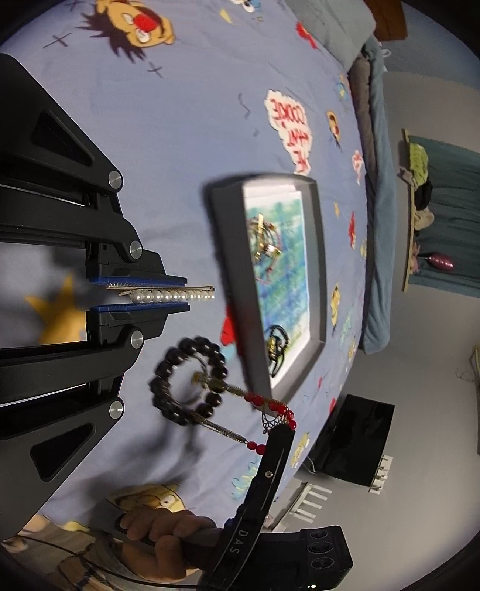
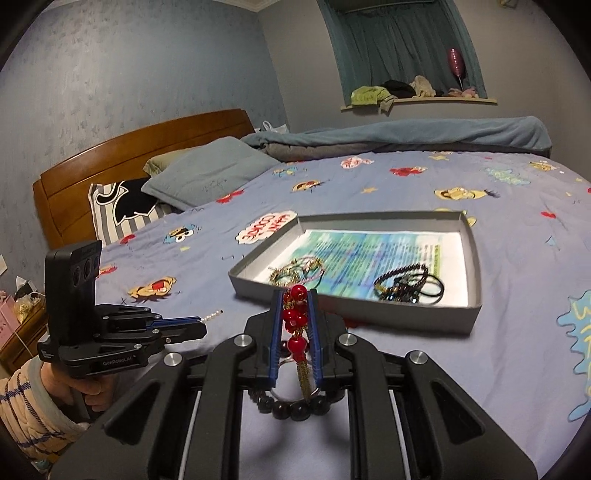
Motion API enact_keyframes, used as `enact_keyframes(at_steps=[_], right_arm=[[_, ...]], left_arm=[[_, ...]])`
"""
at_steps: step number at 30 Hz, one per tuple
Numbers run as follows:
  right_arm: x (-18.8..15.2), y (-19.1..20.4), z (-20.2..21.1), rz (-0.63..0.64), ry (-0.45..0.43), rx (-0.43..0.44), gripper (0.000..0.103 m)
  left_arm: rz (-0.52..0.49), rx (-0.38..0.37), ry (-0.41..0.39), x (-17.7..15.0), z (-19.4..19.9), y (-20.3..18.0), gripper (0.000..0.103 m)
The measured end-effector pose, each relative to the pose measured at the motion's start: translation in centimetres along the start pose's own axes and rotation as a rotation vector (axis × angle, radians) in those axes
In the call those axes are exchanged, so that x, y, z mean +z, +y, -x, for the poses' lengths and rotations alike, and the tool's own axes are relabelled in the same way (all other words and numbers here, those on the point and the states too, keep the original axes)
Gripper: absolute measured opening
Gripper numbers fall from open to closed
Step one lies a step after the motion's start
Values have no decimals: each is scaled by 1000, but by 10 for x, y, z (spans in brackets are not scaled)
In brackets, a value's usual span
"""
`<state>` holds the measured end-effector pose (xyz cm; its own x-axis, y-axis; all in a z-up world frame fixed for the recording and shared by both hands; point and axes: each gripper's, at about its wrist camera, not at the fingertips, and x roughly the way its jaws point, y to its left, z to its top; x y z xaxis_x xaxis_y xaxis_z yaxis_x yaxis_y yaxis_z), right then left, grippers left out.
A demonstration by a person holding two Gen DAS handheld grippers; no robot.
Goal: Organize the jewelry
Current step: 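Carry the pearl pin and red-bead bracelet into the grey box, opening both grippers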
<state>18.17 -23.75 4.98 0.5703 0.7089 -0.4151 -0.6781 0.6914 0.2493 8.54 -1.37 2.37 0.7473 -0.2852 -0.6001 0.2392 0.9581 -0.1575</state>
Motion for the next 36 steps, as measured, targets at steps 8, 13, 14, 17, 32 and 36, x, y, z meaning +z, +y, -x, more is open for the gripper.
enact_keyframes(at_steps=[8, 13, 14, 17, 32, 36], right_arm=[[16, -6, 7, -5, -22, -24, 13], [33, -10, 11, 15, -44, -60, 13], [38, -12, 11, 19, -47, -68, 13], [51, -16, 7, 26, -51, -83, 13], [103, -45, -36, 42, -42, -115, 13], [106, -57, -48, 26, -33, -124, 13]], left_arm=[[-31, -1, -28, 28, 1, -12, 8], [-41, 2, -43, 43, -1, -13, 8], [-41, 4, -47, 46, -1, -12, 8], [-40, 7, -57, 55, -2, -10, 8], [-48, 28, -57, 97, -38, 2, 8], [-44, 42, -39, 102, -55, 7, 8]])
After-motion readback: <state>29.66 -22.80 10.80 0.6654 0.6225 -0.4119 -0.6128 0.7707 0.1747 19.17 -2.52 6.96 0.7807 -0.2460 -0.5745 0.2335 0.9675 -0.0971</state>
